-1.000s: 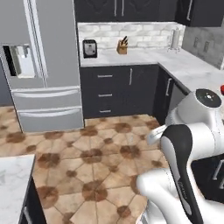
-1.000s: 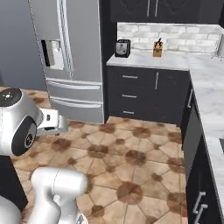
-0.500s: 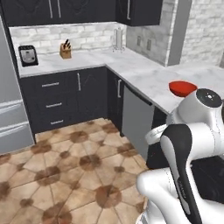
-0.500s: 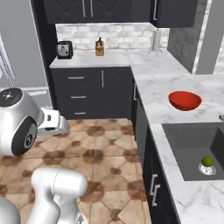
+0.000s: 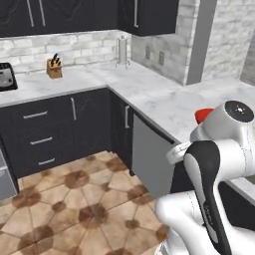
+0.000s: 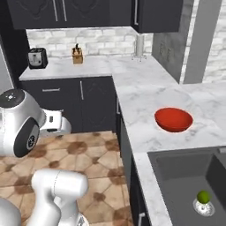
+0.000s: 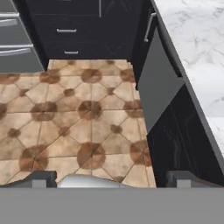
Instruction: Clear the mugs and bowl far away from the sink.
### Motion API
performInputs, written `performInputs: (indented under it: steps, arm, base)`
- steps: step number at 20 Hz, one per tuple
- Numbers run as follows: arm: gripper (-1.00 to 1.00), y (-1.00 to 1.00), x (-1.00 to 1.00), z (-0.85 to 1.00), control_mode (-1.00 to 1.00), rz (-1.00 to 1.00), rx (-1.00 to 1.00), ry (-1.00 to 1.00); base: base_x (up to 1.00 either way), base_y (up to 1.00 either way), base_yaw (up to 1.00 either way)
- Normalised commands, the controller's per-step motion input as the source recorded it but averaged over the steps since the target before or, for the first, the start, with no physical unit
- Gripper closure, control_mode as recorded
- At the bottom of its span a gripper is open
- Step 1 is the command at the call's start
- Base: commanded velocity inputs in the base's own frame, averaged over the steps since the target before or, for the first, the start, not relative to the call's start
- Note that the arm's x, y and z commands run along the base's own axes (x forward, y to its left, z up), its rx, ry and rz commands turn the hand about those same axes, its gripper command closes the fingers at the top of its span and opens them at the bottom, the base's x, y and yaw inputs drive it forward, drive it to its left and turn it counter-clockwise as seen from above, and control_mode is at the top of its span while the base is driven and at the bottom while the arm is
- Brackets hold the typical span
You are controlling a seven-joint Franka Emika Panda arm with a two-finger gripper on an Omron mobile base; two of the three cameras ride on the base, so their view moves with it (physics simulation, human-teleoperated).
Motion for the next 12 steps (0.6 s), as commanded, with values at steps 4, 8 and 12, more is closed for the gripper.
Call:
performInputs:
  steps: [4,8,12]
  arm:
    - [-1.00,0.00,0.00,0.00,1.00,0.00,0.00,0.00]
    - [-1.00,0.00,0.00,0.00,1.00,0.00,0.00,0.00]
    - [-1.00,0.00,0.00,0.00,1.00,0.00,0.00,0.00]
  base:
    - [0.97,0.16,-0.03]
    - [0.86,0.09,-0.01]
    - [0.65,-0.34,-0.19]
